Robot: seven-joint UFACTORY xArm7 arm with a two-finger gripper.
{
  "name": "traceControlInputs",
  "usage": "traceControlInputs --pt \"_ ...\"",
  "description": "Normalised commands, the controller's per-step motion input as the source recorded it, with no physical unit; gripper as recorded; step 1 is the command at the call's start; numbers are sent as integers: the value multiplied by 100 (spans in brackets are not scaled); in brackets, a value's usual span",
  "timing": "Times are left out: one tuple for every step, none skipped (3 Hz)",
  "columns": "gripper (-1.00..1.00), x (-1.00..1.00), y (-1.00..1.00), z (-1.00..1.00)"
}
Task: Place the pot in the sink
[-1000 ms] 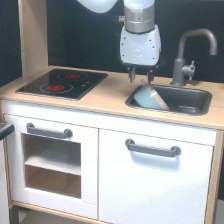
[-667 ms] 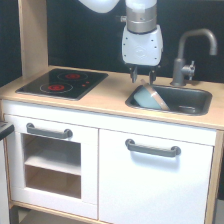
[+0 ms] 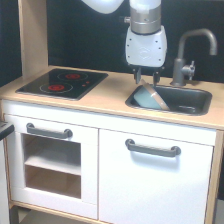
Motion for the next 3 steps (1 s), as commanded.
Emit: traceControlInputs --pt "100 34 -40 100" --pt "100 -45 -25 100" --pt "100 11 -3 49"
